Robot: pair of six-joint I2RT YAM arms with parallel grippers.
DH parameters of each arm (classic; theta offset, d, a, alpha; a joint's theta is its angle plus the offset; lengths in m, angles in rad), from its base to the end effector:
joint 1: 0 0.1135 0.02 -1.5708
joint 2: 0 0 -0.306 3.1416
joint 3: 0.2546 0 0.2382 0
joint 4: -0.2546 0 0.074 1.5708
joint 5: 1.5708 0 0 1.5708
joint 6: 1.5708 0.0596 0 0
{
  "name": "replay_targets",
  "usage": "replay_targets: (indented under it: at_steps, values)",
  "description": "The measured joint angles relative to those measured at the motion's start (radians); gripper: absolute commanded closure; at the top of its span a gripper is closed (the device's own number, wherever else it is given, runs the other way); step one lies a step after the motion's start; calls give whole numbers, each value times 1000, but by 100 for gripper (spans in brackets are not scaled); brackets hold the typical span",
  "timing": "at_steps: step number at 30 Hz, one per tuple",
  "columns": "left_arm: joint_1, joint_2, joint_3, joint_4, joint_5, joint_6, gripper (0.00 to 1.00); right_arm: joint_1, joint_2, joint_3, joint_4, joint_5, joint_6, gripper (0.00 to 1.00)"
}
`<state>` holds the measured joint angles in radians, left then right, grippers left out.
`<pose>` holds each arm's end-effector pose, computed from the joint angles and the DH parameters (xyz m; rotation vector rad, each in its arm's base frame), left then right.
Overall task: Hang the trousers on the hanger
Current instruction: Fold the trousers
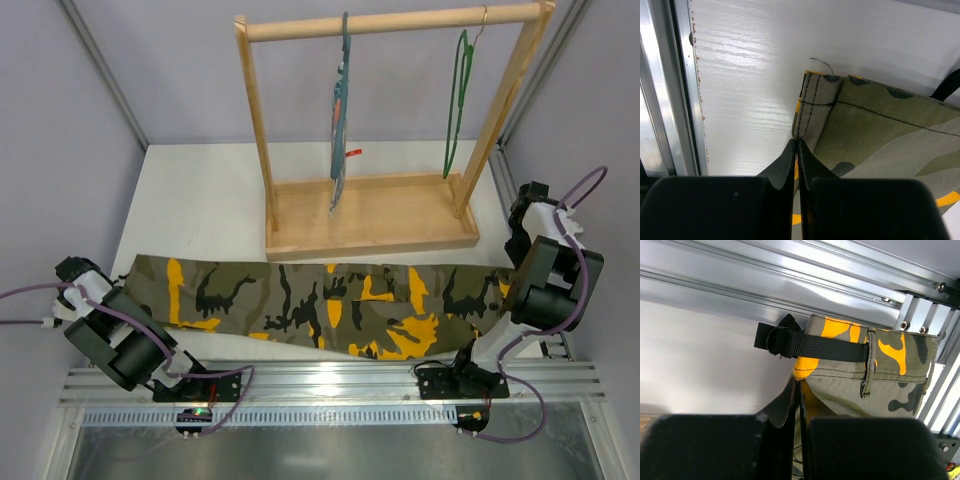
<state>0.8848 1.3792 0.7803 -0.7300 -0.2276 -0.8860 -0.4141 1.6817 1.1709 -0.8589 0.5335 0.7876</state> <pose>0.1274 0.1769 0.2053 -2.2566 1.7933 0.3292 0.2710 -0.1522 0.2345 1.6272 2.2391 -0.6911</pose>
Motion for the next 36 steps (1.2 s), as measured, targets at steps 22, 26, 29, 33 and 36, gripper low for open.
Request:
replay_targets:
  at_steps: [22, 26, 29, 33, 36]
  values:
    - [1, -132, -5, 62, 79, 2, 57, 93, -214, -31, 132, -195, -169, 65]
    - [1, -63, -20, 111, 117, 3, 56, 99, -235, -56, 134, -228, -188, 65]
    - [1, -11, -23, 135, 132, 2, 56, 99, -240, -60, 135, -245, -193, 65]
    - [-1, 16, -28, 158, 135, -1, 59, 99, -249, -65, 137, -250, -196, 65]
    - [-2, 25, -29, 167, 135, -2, 64, 99, -251, -78, 142, -249, -196, 65]
